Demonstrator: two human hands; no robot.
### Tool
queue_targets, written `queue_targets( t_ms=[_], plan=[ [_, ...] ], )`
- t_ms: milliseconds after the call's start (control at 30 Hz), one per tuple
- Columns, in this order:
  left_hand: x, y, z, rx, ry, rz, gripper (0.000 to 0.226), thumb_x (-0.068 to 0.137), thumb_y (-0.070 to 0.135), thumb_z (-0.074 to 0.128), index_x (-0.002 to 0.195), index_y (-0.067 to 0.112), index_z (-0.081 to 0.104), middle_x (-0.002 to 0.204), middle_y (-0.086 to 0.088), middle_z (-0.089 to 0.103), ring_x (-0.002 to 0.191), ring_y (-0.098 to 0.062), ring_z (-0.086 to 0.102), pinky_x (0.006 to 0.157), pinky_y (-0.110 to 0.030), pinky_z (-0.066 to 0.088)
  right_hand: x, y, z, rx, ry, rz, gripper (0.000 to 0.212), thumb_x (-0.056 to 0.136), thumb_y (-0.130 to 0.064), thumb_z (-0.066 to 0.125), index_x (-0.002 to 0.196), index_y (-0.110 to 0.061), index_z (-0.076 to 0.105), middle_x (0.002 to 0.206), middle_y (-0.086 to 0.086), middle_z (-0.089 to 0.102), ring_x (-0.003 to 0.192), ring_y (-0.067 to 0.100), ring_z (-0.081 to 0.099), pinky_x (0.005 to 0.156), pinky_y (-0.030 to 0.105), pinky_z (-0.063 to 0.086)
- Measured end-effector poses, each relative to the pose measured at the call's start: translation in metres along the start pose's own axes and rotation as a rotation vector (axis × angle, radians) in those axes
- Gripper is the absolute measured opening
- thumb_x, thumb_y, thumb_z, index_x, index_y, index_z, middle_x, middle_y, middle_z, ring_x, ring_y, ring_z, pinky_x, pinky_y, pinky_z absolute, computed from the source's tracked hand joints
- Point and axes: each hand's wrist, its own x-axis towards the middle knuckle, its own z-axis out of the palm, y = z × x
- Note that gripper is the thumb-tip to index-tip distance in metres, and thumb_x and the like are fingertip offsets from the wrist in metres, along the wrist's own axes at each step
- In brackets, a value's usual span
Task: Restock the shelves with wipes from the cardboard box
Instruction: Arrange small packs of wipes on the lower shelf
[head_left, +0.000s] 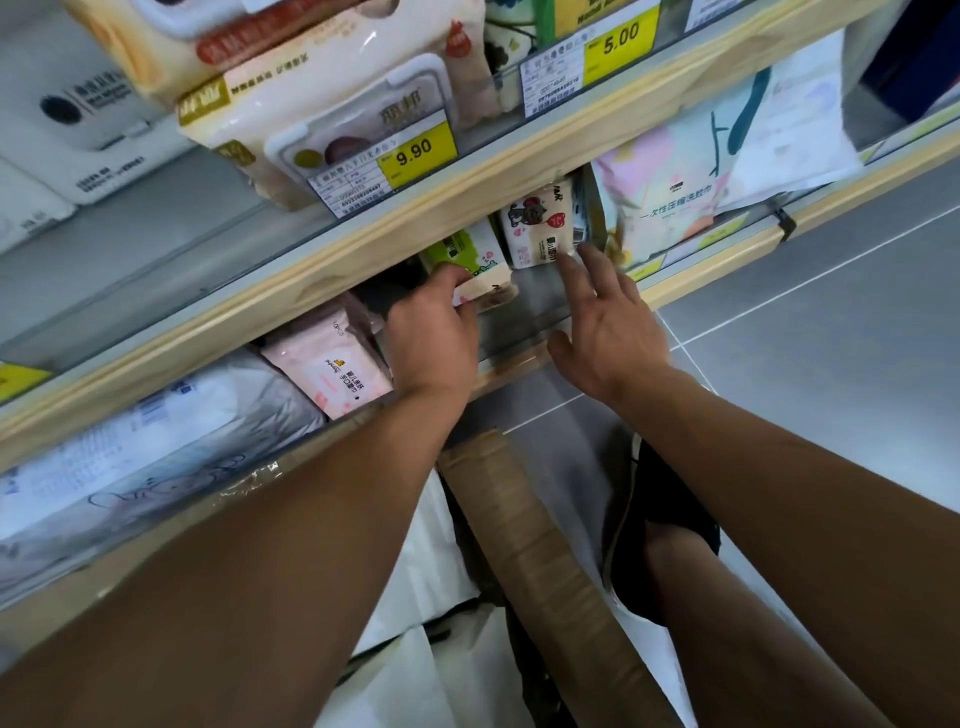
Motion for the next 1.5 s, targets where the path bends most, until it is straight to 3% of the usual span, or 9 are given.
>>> queue_targets(
  t_ms=[400, 500, 600, 667, 733, 833, 900, 1333, 1500],
  plan=[
    [0.032, -0.002, 0.028, 0.001, -0.013, 0.035, 0.033, 0.087, 0.020, 0.065, 0.118, 0.009, 0.062, 0.112, -0.019, 0.067, 0.106, -0.034, 0.062, 0.089, -0.038, 0.048, 0.005, -0.003, 0.009, 0.018, 0.022, -0.015, 0.082, 0.091, -0.035, 0.056, 0.154, -0.018, 0.005, 0.161, 0.007, 0.005, 0.146, 0.032, 0.011, 0.116, 0.041, 0.021],
    [0.026, -0.001, 0.028, 0.063, -0.011, 0.020, 0.056, 0.083, 0.021, 0.069, 0.134, 0.010, 0.049, 0.131, -0.020, 0.052, 0.121, -0.034, 0.048, 0.098, -0.038, 0.039, 0.005, -0.002, 0.011, 0.026, 0.027, -0.011, 0.082, 0.093, -0.036, 0.054, 0.154, -0.019, 0.003, 0.161, 0.007, 0.005, 0.146, 0.031, 0.011, 0.116, 0.041, 0.021],
    [0.012, -0.003, 0.030, 0.233, -0.029, 0.076, 0.071, 0.081, 0.022, 0.070, 0.143, 0.024, 0.034, 0.140, -0.014, 0.038, 0.122, -0.033, 0.037, 0.097, -0.039, 0.033, 0.006, -0.002, 0.011, 0.026, 0.036, -0.003, 0.082, 0.092, -0.037, 0.054, 0.155, -0.018, 0.004, 0.161, 0.008, 0.007, 0.146, 0.032, 0.012, 0.116, 0.043, 0.023],
    [0.006, -0.007, 0.035, 0.320, -0.008, 0.234, 0.077, 0.075, 0.017, 0.072, 0.141, 0.026, 0.035, 0.142, -0.012, 0.035, 0.119, -0.033, 0.037, 0.096, -0.042, 0.035, 0.006, -0.003, 0.012, 0.024, 0.039, -0.002, 0.082, 0.092, -0.037, 0.053, 0.155, -0.017, 0.004, 0.161, 0.008, 0.007, 0.145, 0.031, 0.012, 0.117, 0.042, 0.021],
    [0.004, -0.011, 0.042, 0.420, -0.083, 0.362, 0.083, 0.073, 0.018, 0.069, 0.145, 0.025, 0.028, 0.152, -0.009, 0.023, 0.133, -0.033, 0.027, 0.105, -0.047, 0.031, 0.005, -0.005, 0.014, 0.019, 0.028, -0.003, 0.083, 0.092, -0.037, 0.054, 0.154, -0.018, 0.003, 0.161, 0.007, 0.006, 0.146, 0.030, 0.011, 0.118, 0.042, 0.020],
    [0.009, -0.016, 0.048, 0.510, -0.218, 0.378, 0.086, 0.079, 0.027, 0.059, 0.150, 0.024, 0.012, 0.159, -0.002, 0.002, 0.145, -0.031, 0.001, 0.114, -0.054, 0.013, 0.004, -0.005, 0.018, 0.002, -0.005, -0.012, 0.085, 0.090, -0.039, 0.056, 0.154, -0.020, 0.003, 0.161, 0.007, 0.004, 0.147, 0.030, 0.008, 0.119, 0.042, 0.019],
    [0.012, -0.019, 0.049, 0.513, -0.240, 0.343, 0.082, 0.082, 0.030, 0.054, 0.151, 0.024, 0.009, 0.159, 0.000, -0.002, 0.145, -0.030, -0.006, 0.115, -0.054, 0.009, 0.005, -0.004, 0.018, 0.004, -0.012, -0.005, 0.085, 0.089, -0.037, 0.056, 0.154, -0.020, 0.004, 0.162, 0.005, 0.003, 0.147, 0.029, 0.007, 0.119, 0.042, 0.018],
    [0.013, -0.016, 0.028, 0.418, -0.282, 0.356, 0.075, 0.084, 0.035, 0.052, 0.150, 0.025, 0.018, 0.159, -0.004, 0.010, 0.145, -0.029, 0.003, 0.115, -0.052, 0.016, -0.002, -0.007, 0.002, -0.086, -0.042, 0.003, 0.084, 0.089, -0.037, 0.057, 0.154, -0.021, 0.006, 0.161, 0.005, 0.005, 0.147, 0.030, 0.006, 0.118, 0.042, 0.015],
    [-0.004, -0.006, -0.005, 0.342, -0.321, 0.363, 0.076, 0.086, 0.042, 0.052, 0.150, 0.020, 0.019, 0.159, -0.003, 0.015, 0.144, -0.028, 0.012, 0.115, -0.048, 0.020, -0.017, -0.012, -0.034, -0.223, -0.079, -0.055, 0.083, 0.088, -0.041, 0.055, 0.154, -0.020, 0.009, 0.159, 0.006, 0.012, 0.146, 0.031, 0.009, 0.118, 0.042, 0.017]
  ],
)
